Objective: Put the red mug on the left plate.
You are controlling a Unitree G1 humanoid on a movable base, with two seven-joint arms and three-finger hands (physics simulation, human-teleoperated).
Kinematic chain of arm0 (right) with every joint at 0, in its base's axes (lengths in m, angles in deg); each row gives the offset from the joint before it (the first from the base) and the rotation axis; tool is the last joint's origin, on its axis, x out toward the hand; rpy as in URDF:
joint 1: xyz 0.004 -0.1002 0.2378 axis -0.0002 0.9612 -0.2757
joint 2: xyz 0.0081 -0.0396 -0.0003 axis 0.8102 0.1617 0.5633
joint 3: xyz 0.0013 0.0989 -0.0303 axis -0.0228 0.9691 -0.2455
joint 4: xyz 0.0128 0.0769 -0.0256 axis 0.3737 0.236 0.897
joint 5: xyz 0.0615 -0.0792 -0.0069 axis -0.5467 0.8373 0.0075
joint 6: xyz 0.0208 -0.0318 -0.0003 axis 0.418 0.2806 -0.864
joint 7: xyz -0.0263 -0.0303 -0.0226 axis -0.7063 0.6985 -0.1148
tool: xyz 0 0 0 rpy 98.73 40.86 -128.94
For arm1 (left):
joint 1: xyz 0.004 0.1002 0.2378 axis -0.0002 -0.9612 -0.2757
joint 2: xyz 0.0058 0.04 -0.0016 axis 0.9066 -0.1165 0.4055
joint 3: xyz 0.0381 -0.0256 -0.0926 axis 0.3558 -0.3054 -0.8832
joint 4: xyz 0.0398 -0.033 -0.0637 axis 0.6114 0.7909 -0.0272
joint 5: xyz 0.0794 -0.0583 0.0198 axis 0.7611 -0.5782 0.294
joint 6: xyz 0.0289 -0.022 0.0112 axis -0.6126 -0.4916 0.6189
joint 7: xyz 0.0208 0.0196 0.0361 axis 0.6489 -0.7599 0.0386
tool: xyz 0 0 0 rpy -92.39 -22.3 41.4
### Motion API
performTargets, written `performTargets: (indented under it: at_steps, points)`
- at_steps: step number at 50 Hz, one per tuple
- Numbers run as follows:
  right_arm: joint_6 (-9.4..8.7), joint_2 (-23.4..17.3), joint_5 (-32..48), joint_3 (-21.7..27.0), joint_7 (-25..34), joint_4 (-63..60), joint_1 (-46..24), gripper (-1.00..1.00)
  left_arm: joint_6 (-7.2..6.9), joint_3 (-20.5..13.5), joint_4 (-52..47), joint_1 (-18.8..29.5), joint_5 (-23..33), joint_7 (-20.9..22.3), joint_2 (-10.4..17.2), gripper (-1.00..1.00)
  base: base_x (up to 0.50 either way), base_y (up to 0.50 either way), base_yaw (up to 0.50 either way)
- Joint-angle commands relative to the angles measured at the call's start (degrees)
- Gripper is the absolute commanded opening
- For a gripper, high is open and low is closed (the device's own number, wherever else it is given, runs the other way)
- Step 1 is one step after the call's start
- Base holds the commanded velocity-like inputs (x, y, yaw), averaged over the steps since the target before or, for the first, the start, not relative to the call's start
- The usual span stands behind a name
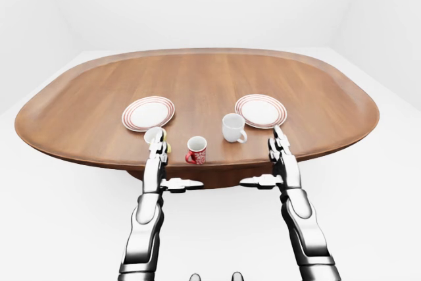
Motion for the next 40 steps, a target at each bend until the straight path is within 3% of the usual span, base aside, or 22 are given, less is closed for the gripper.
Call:
performTargets:
  at_steps: [1,22,23,27,28,29,30,31,34,40]
  points:
    - [1.41,-0.5,-2.4,1.8,0.9,-1.0,0.5,1.0,-0.26,-1.3,0.1,0.0,-1.0,1.7,0.6,1.0,0.0,0.0,0.0]
    - [-0.22,-0.8,-1.5,1.2,1.4,-2.3,1.4,1.0,-0.5,-0.8,-2.9,-1.6,-0.3,2.6,0.5,1.0,0.0,0.0,0.0]
    - [-0.74,-0.9,-1.9,1.0,2.7,-8.1,5.3,1.0,-0.49,-0.8,-5.4,-3.2,0.2,1.7,0.3,1.0,0.0,0.0,0.0]
    - [3.24,-0.7,-5.4,1.1,9.3,-23.8,18.2,1.0,-0.03,-0.1,-17.1,-10.7,0.8,0.7,-0.5,1.0,0.0,0.0,0.0]
    - [3.26,-0.4,-5.4,1.2,9.6,-24.0,18.4,1.0,-0.04,-0.1,-17.3,-10.9,0.7,0.7,-0.5,1.0,0.0,0.0,0.0]
    - [4.51,-0.6,-7.9,1.2,13.7,-28.9,24.6,1.0,1.98,0.2,-23.7,-16.0,0.5,0.9,-0.8,1.0,0.0,0.0,0.0]
    - [4.51,-0.2,-9.6,1.4,16.7,-31.4,28.7,1.0,4.77,0.7,-28.2,-20.6,1.0,1.1,-0.9,1.0,0.0,0.0,0.0]
    - [4.51,0.1,-10.9,1.4,19.1,-32.5,31.1,1.0,5.16,0.8,-30.8,-23.8,1.0,1.3,-1.1,1.0,0.0,0.0,0.0]
    - [4.51,1.3,-12.0,2.0,22.1,-33.7,34.1,1.0,5.16,-0.5,-33.7,-28.8,0.7,1.7,-1.6,1.0,0.0,0.0,0.0]
    - [4.51,2.6,-12.9,5.5,22.3,-31.5,30.8,1.0,5.16,-5.5,-33.8,-30.2,-4.5,4.5,-3.8,1.0,0.0,0.0,0.0]
